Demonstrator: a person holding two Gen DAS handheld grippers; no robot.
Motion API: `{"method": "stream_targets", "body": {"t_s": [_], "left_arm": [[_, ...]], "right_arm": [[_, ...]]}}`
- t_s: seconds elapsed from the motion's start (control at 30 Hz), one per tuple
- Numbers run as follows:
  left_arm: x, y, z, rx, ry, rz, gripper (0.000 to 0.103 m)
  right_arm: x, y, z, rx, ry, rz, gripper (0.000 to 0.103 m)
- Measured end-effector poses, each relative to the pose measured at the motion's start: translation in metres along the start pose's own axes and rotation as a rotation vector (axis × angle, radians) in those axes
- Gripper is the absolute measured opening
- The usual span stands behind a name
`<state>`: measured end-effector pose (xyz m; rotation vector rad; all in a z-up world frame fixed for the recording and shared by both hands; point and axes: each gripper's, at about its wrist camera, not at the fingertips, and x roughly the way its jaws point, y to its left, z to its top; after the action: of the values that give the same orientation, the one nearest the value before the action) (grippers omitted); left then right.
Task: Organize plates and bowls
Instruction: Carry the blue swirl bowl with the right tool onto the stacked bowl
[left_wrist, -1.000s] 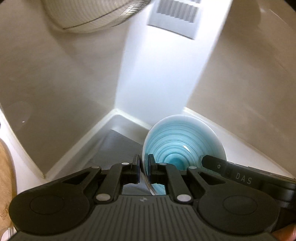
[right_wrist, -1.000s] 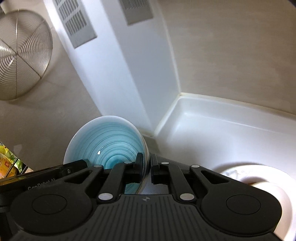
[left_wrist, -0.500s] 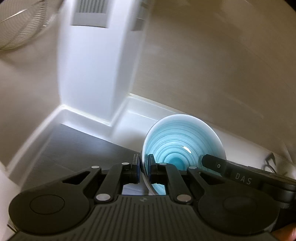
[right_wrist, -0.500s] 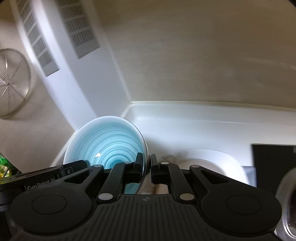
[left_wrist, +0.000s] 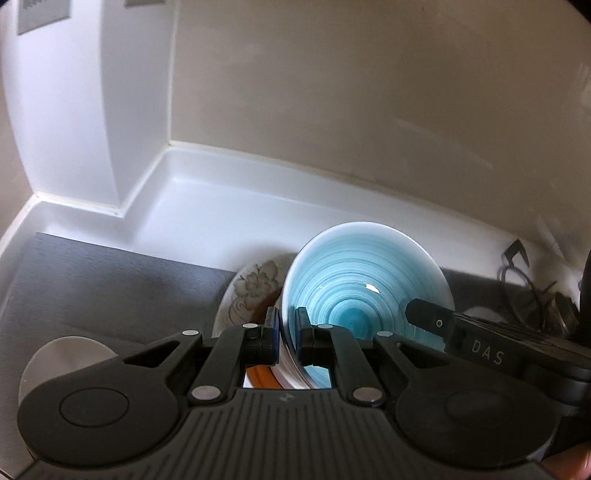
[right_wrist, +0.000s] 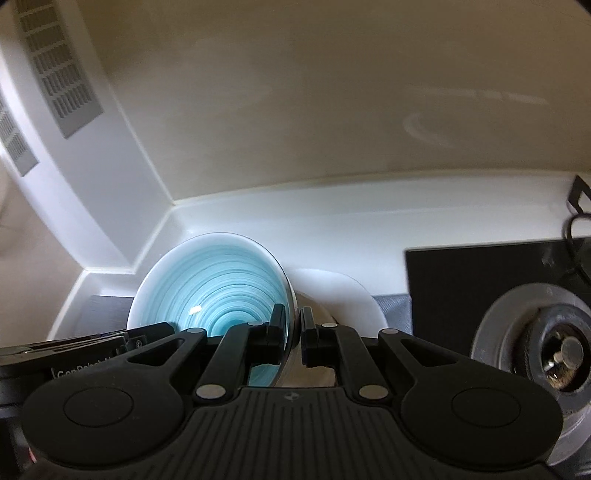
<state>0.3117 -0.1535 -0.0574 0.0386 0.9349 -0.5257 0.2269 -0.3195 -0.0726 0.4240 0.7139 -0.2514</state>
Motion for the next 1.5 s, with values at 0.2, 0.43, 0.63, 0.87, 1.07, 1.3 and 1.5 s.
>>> {"method": "stream_targets", "body": {"t_s": [0.2,0.43,0.63,0.87,1.07,1.3,1.5], "left_arm": [[0.024,0.001,0.003,0.025,0.039,-0.001,0.008],[0.036,-0.001,0.004,0.042,0.069,0.003,0.008],[0.041,-0.001,0.006,0.055,0.085,0.004,0.009],[0.043,0.001,0.008,0.058,0.089,-0.007,0.010],[0.043,0.005,0.008,0.055,0.093,-0.006,0.013],[0.044,0.011,0.010,0.031,0.097,0.007,0.031],[0.045,0.030,0.017,-0.057,0.122,-0.032,0.042]], "right_arm": [[0.014,-0.013,-0.007,0.034,0.035,-0.023,0.008],[0.023,-0.018,-0.010,0.032,0.052,-0.038,0.008],[0.031,-0.019,-0.010,0.030,0.072,-0.048,0.008],[0.035,-0.021,-0.009,0.040,0.085,-0.043,0.008],[0.032,-0.019,-0.008,0.027,0.085,-0.046,0.009],[0.031,-0.019,-0.009,0.033,0.079,-0.044,0.009],[0.029,-0.022,-0.008,0.047,0.073,-0.038,0.009]]}}
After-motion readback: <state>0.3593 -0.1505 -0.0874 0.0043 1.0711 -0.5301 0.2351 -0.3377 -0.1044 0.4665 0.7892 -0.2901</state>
